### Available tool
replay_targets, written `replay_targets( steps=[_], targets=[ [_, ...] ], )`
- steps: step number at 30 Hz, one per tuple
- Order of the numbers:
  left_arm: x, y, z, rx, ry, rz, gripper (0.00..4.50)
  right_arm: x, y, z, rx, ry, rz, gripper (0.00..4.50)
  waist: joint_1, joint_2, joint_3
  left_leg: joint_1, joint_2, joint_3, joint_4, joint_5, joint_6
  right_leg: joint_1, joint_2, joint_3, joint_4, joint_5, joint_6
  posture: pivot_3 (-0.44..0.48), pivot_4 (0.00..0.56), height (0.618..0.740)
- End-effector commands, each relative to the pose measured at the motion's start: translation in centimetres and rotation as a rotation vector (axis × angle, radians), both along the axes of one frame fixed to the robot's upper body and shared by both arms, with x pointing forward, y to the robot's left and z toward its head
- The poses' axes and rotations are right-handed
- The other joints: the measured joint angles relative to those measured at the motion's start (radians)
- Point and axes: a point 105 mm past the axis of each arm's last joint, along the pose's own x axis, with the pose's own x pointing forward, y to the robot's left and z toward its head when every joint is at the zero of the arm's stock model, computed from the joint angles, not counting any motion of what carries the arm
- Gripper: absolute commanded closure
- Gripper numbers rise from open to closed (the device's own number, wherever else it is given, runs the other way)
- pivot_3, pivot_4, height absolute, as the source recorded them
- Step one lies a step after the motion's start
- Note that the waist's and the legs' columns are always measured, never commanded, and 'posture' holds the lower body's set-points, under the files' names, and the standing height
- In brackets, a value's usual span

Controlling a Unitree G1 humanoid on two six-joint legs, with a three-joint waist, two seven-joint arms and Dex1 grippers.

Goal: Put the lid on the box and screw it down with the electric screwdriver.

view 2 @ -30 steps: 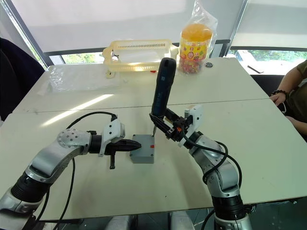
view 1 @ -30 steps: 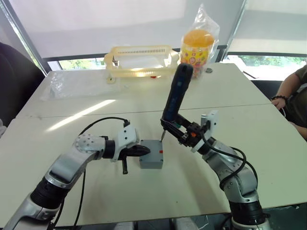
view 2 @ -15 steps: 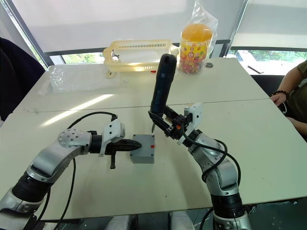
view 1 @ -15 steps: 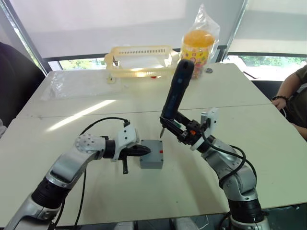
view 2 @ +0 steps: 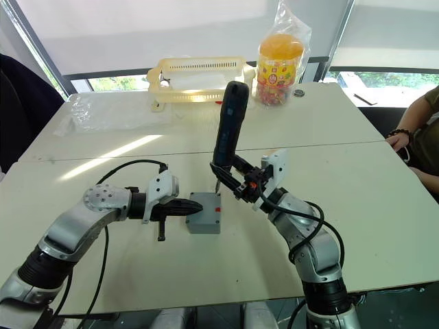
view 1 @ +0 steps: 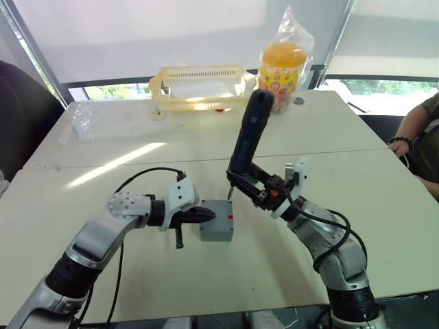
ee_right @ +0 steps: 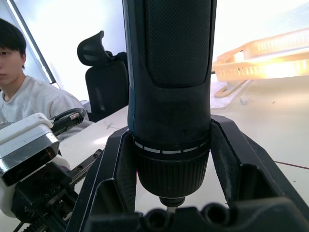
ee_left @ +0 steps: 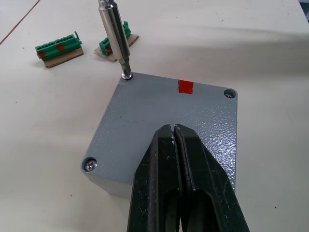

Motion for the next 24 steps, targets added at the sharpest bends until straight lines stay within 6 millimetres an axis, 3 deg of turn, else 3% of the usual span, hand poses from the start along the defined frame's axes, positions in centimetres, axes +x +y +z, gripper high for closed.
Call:
replay_targets(
  steps=[1,13,24],
  targets=[
    [0.1,0.28,-0.62,0.027,0.014,0.022,4.5,-0.82,0.16,1.86,0.019,-0.094,0.011,2.73,0.0,0.0,0.0,0.0,0.0,0.0,0.0,0.0,0.0,0.0,0.0,0.0,0.0,0.0,0.0,0.0,0.15,0.74],
    [0.07,0.2,-0.55,0.025,0.013,0.021,4.5,-0.7,-0.09,2.54,0.047,-0.104,-0.003,2.73,0.0,0.0,0.0,0.0,0.0,0.0,0.0,0.0,0.0,0.0,0.0,0.0,0.0,0.0,0.0,0.0,0.15,0.74],
    [0.09,0.07,-0.5,0.024,0.012,0.02,4.5,-0.64,-0.17,1.98,0.03,-0.096,-0.008,2.73,0.0,0.0,0.0,0.0,0.0,0.0,0.0,0.0,0.0,0.0,0.0,0.0,0.0,0.0,0.0,0.0,0.15,0.74]
  ],
)
